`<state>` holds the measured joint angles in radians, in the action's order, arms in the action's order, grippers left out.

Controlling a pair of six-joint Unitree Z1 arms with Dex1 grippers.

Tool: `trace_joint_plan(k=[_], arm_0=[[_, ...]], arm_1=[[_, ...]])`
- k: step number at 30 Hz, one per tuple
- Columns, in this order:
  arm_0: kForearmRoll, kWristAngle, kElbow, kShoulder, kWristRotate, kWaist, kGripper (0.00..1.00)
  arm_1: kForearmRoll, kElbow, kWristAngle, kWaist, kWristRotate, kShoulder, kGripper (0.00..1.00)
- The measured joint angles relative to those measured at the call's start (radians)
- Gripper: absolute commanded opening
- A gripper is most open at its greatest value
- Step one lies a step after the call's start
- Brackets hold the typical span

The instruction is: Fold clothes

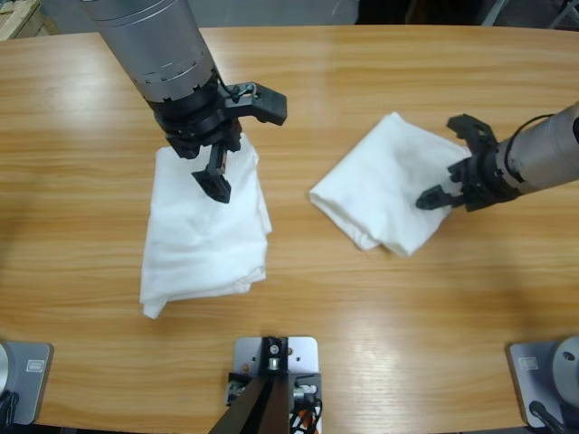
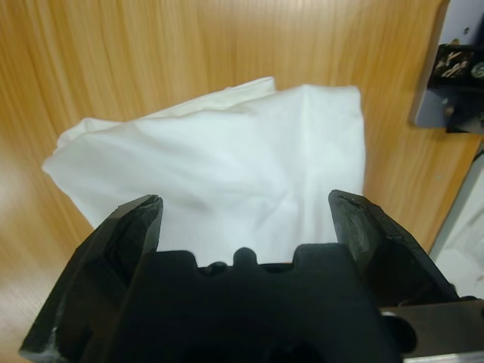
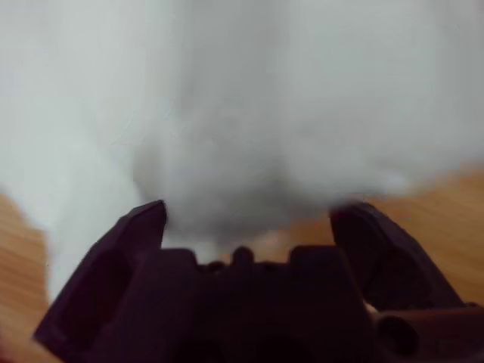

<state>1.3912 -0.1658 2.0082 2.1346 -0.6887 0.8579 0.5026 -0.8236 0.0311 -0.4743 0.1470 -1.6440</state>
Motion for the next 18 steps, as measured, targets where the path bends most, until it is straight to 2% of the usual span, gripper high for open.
trace_joint_plan(k=[2,5,9,13,18], arm_0=[[0.004,-0.001,0.0,0.0,0.0,0.0,0.862],[0.009,-0.001,-0.002,0.0,0.0,0.0,0.862],[0.012,-0.001,-0.005,-0.002,0.0,0.0,0.867],[0.016,-0.001,-0.033,-0.021,0.0,-0.004,0.867],[0.017,-0.001,-0.088,-0.06,0.0,-0.028,0.873]], arm_1=[[0.067,-0.021,-0.075,0.0,0.025,0.043,0.854],[0.149,-0.091,-0.127,-0.045,0.072,0.134,0.858],[0.214,-0.228,-0.122,-0.131,0.099,0.155,0.858],[0.287,-0.375,-0.052,-0.155,0.132,0.038,0.859],[0.321,-0.481,-0.044,-0.157,0.205,-0.145,0.862]])
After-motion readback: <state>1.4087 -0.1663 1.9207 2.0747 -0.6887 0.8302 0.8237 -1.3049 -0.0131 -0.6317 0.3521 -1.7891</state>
